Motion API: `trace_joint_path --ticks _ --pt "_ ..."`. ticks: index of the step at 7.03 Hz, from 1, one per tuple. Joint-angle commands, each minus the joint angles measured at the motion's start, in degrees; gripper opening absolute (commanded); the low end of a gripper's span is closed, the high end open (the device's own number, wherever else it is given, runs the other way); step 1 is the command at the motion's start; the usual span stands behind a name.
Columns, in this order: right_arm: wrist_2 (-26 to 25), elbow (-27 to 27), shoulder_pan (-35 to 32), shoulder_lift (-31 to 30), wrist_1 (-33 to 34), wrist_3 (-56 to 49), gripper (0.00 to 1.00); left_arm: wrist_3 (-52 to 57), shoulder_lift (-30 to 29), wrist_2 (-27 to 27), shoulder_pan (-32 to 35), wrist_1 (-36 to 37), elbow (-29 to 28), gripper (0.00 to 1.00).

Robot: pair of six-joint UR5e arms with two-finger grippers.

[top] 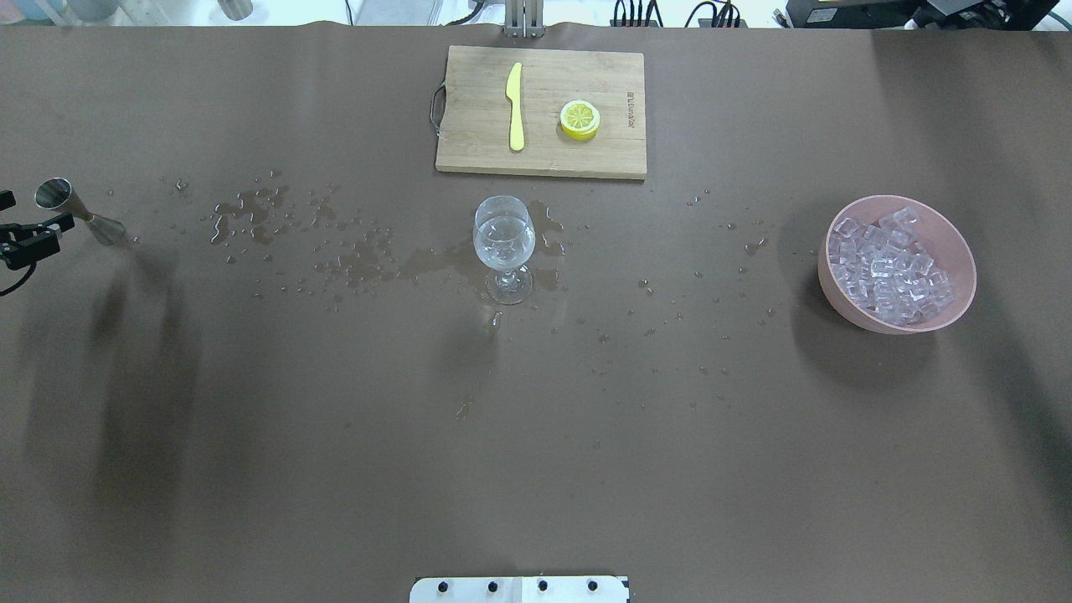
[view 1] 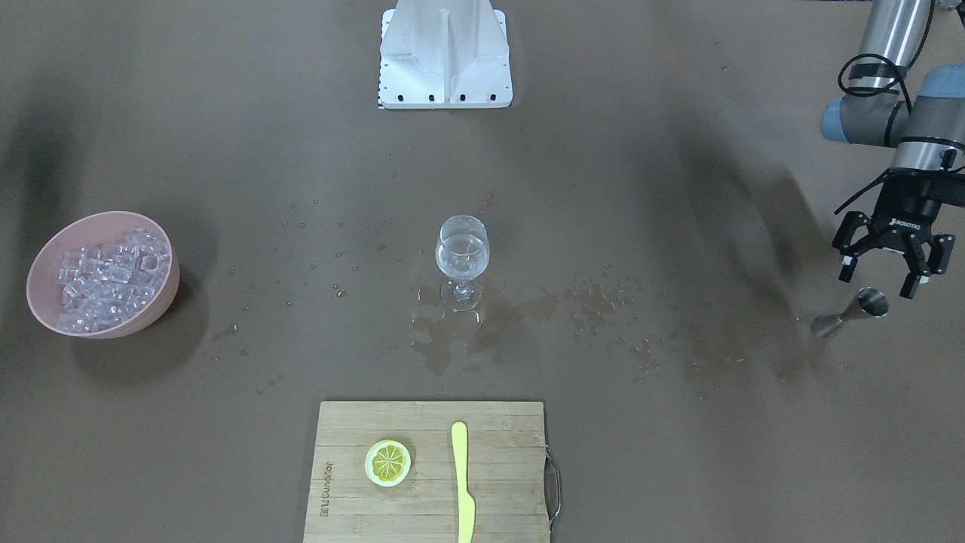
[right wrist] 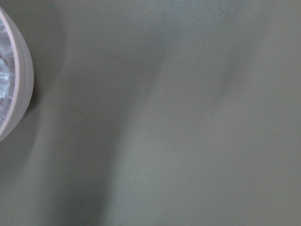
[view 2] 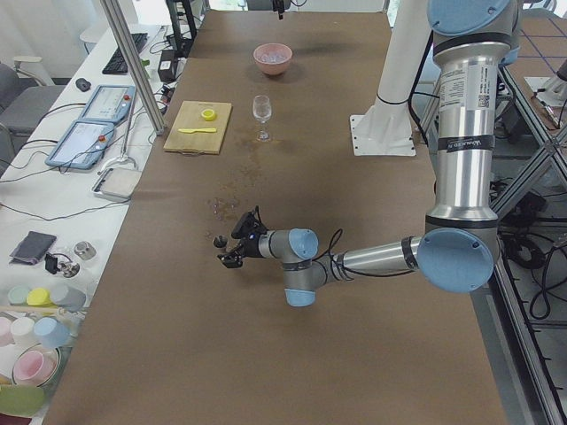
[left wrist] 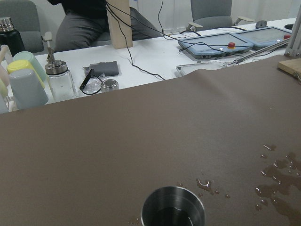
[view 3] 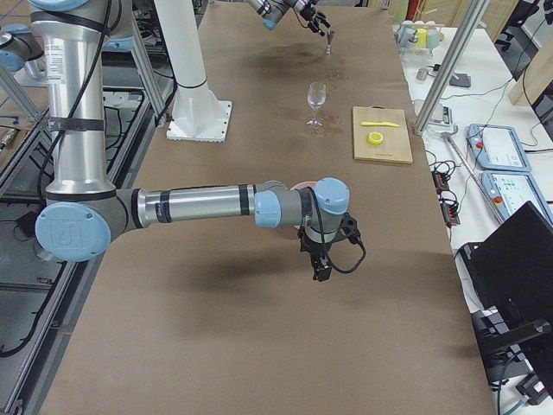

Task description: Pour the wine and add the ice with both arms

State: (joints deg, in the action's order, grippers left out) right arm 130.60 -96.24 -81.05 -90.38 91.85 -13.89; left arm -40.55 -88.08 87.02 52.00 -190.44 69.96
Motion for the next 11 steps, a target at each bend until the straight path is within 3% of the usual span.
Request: trace_joint_path --ticks 1,3,11 --pt "0.0 0.0 0.1 0.0 0.0 0.0 1.00 -0.1 -0.9 -2.8 -1.9 0.5 -1.0 0.97" --pt "0.0 -0.1 0.1 0.1 0.0 0.0 1.00 -0.1 -5.4 -4.3 -2.0 0.6 -5.5 0.97" --pt "0.7 -0.2 0.4 0.5 0.0 0.0 1.00 -0.5 -6.4 -5.0 -2.9 2.0 -8.4 0.97"
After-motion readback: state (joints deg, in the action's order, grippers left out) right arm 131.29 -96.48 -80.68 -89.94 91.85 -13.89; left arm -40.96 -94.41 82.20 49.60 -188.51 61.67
